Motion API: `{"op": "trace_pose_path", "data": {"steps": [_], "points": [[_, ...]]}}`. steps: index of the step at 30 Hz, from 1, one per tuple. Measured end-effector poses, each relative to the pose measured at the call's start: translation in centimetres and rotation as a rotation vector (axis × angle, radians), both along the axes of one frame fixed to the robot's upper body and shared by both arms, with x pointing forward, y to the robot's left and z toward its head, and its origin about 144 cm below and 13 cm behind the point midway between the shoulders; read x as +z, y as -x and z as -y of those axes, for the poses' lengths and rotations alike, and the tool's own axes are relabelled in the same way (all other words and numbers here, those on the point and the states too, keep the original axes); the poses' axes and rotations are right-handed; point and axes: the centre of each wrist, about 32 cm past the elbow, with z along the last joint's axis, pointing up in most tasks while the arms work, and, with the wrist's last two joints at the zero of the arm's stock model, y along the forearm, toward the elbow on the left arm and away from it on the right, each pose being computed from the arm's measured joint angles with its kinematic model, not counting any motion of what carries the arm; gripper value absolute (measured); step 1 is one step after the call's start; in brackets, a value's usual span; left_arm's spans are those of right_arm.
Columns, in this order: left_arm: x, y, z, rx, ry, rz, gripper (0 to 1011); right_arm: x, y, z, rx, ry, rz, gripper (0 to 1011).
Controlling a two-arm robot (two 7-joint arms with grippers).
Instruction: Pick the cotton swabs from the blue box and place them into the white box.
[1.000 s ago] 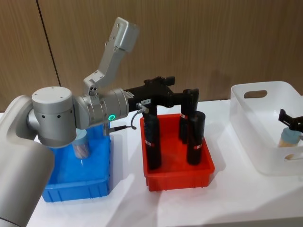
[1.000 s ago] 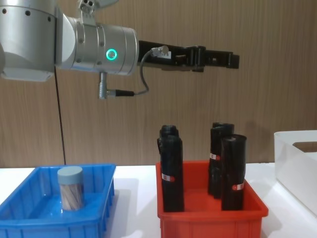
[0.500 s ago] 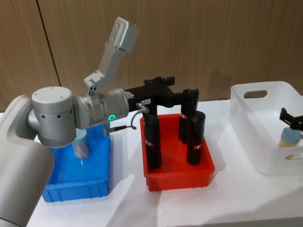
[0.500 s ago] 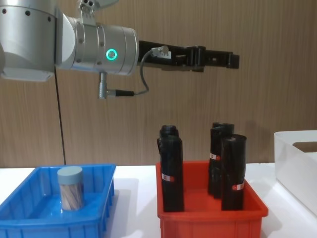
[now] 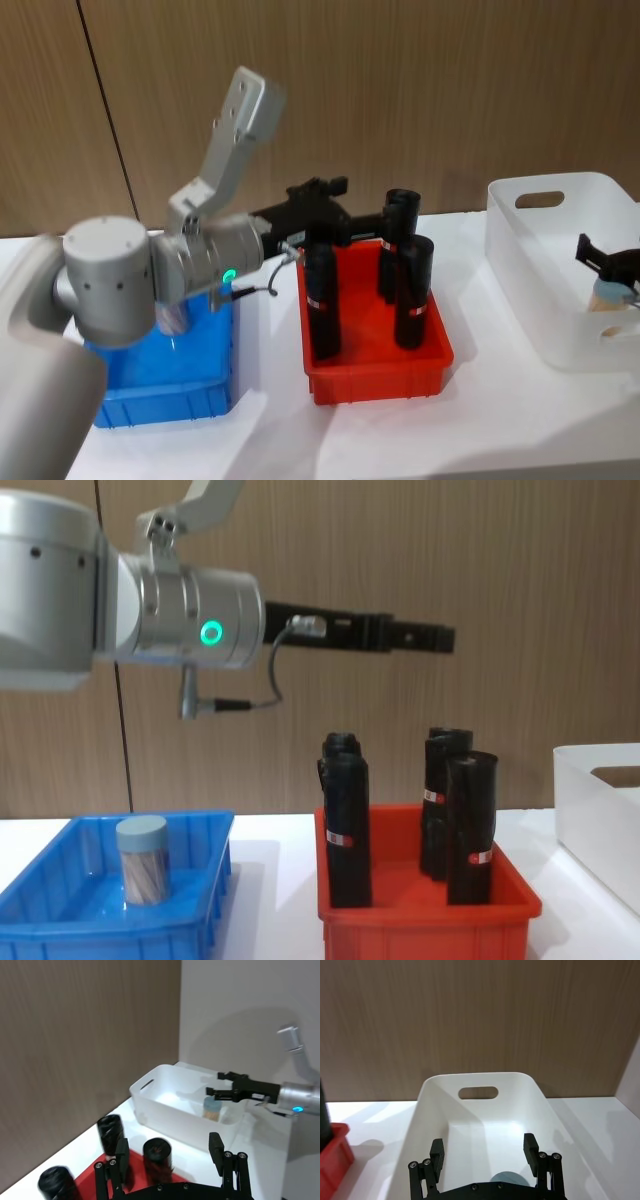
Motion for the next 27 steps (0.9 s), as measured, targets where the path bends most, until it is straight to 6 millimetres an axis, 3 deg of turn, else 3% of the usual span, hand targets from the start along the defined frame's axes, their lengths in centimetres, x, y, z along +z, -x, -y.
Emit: {"op": "trace_pose_path", "data": {"steps": [27], "points": [[-6.5, 6.3, -0.8, 0.284, -0.071, 0.176, 1004, 0.1, 6.0, -5.6, 0.171, 0.024, 0.078, 1002]]}}
